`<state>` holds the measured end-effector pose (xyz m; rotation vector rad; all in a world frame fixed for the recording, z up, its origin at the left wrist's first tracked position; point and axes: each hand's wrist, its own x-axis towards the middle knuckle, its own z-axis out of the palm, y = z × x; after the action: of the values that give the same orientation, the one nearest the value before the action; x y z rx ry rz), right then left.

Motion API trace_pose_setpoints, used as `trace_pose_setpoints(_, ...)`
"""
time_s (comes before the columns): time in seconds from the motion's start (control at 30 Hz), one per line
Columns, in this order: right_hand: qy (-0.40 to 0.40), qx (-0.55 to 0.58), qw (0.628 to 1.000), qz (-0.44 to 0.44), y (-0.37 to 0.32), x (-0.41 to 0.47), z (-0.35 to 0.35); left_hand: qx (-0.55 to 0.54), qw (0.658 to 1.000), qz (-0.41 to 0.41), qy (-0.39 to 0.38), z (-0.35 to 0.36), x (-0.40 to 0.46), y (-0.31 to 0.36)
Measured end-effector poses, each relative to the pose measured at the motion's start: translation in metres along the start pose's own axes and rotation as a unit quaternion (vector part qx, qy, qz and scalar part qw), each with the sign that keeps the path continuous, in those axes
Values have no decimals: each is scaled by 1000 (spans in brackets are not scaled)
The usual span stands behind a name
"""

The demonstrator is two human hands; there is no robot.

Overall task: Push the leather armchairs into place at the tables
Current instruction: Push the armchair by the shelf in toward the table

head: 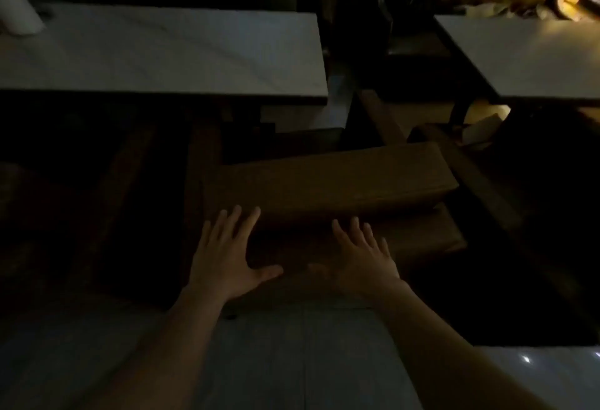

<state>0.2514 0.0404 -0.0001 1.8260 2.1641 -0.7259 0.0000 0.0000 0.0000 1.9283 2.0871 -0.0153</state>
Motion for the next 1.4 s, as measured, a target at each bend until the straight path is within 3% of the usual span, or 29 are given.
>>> trace_pose_setpoints(0.2,-37,-47,998,-7,19,35,47,17,991,26,126,55,1,-6)
trace_pose_setpoints(0.3,-11,-45,999,-12,21,47,64,21,988,30,153,70,-3,-8)
trace_pose_setpoints(0.77,87,-74,993,-8,32,77,81,5,997,-4,80,124,16,-12)
trace_pose_setpoints(1.07,164,-80,983,-14,34,80,99,-2,992,-18,128,135,22,-18)
trace_pose_setpoints(1.4,151,-95,984,1,29,81,102,17,993,-18,116,128,23,-19)
